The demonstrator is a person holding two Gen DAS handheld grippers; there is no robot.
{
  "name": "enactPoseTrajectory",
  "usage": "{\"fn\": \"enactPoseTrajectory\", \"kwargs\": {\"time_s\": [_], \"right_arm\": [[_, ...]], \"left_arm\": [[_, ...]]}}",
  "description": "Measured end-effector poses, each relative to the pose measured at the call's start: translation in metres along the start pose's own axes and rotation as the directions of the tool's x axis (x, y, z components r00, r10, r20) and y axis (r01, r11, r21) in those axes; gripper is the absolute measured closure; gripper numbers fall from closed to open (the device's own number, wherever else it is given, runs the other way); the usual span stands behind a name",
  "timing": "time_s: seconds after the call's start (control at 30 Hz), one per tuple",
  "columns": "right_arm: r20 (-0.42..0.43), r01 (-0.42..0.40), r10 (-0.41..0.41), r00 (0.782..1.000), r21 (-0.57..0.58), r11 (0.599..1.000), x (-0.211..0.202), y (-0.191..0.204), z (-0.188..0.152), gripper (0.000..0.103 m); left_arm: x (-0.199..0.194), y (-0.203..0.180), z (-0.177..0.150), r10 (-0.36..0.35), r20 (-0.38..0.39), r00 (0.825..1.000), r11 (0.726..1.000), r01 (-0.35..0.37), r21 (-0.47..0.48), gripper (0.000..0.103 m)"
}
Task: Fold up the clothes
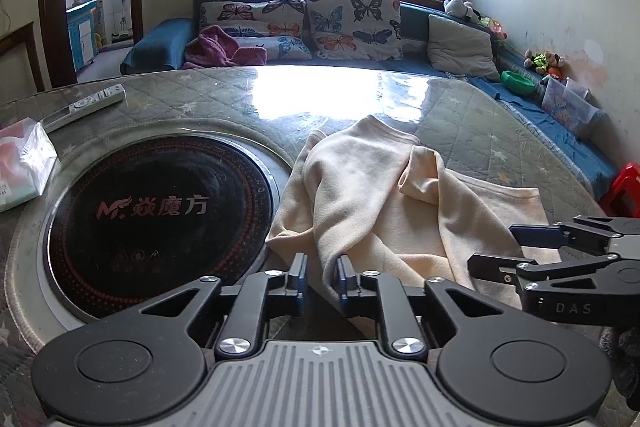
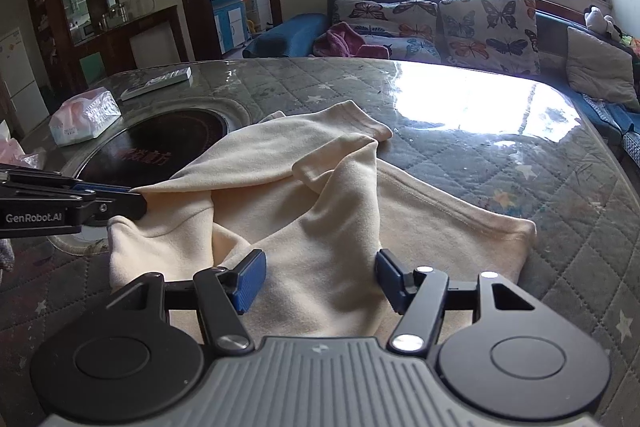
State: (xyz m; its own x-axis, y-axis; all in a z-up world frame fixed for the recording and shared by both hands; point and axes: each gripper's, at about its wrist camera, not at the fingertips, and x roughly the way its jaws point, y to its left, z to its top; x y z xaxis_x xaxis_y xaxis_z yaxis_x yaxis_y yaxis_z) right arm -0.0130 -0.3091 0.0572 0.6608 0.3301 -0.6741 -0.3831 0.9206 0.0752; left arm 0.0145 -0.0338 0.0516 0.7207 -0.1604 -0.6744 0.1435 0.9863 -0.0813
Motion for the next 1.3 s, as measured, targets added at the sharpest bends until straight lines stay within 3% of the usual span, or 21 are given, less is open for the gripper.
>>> {"fn": "enactPoseTrajectory", "kwargs": {"time_s": [0.07,0.2,0.27,0.63,0.83,1.3], "right_arm": [[0.005,0.003,-0.003,1.000,-0.013,1.000,-0.004,0.004,-0.002,0.038],[0.018,0.000,0.001,1.000,-0.033,0.999,-0.013,0.012,-0.007,0.033],[0.020,-0.006,0.007,1.000,-0.031,0.999,-0.017,0.017,-0.011,0.032],[0.027,0.009,-0.008,1.000,-0.054,0.999,-0.047,0.039,-0.041,0.028],[0.031,0.026,-0.023,0.999,-0.079,0.997,-0.063,0.051,-0.060,0.025],[0.038,0.062,-0.060,0.997,-0.036,0.997,-0.087,0.063,-0.094,0.013]], "left_arm": [[-0.002,-0.004,-0.001,0.015,0.011,1.000,1.000,-0.016,0.025,0.073],[-0.005,-0.007,-0.003,0.030,0.020,0.999,0.999,-0.031,0.041,0.069],[-0.007,-0.009,-0.006,0.043,0.026,0.999,0.998,-0.044,0.048,0.061],[-0.030,-0.022,-0.029,0.053,0.054,0.997,0.995,-0.057,0.084,0.057],[-0.050,-0.031,-0.048,0.054,0.074,0.996,0.993,-0.061,0.102,0.050],[-0.072,-0.047,-0.085,0.074,0.076,0.994,0.991,-0.082,0.108,0.013]]}}
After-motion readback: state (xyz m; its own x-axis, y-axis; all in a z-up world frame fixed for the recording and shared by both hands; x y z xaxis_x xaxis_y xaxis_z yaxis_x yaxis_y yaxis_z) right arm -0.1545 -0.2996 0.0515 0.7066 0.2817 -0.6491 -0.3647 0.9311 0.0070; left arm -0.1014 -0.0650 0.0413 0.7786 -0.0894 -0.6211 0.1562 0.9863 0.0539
